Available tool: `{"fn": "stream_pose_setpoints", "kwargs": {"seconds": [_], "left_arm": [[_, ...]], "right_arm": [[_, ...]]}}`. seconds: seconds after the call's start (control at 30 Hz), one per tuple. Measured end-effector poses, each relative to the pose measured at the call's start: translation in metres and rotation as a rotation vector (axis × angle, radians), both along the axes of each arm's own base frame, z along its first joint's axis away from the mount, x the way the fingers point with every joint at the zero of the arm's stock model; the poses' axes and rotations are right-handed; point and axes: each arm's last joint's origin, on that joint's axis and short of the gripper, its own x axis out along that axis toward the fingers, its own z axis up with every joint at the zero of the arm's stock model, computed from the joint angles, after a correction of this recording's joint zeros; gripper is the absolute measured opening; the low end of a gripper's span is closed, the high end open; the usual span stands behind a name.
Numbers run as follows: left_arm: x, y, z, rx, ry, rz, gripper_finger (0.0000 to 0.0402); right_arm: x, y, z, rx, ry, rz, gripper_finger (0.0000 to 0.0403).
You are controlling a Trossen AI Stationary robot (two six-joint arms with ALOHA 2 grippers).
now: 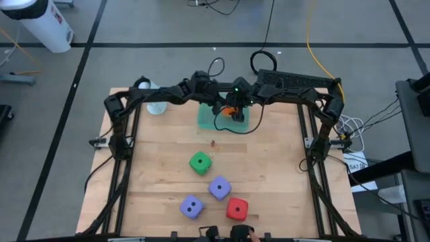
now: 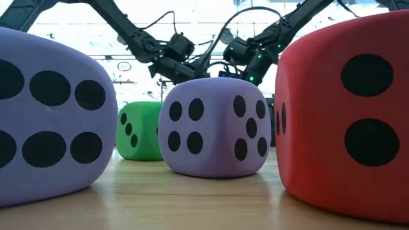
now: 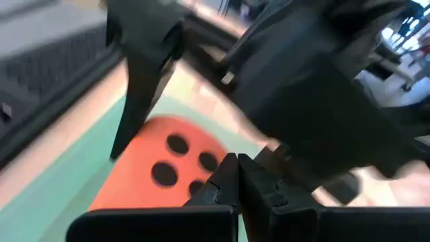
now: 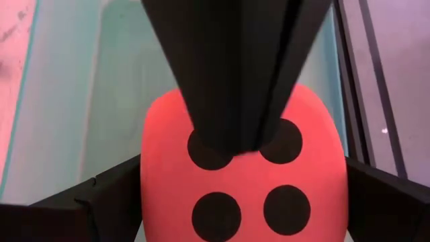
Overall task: Pick & Place Dice
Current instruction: Put the big orange dice into the bin
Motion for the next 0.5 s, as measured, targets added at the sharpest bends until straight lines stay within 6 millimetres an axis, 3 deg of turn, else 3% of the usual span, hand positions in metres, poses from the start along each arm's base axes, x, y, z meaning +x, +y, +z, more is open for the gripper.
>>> {"fn": "stream_pose_setpoints", "kwargs": {"seconds": [0.5], "left_arm": [[0.004, 0.006, -0.018, -0.027, 0.115, 0.01, 0.0002]], "right_arm": [[-0.003, 0.017, 0.041, -0.059, -0.125, 0.032, 0.0396]]}}
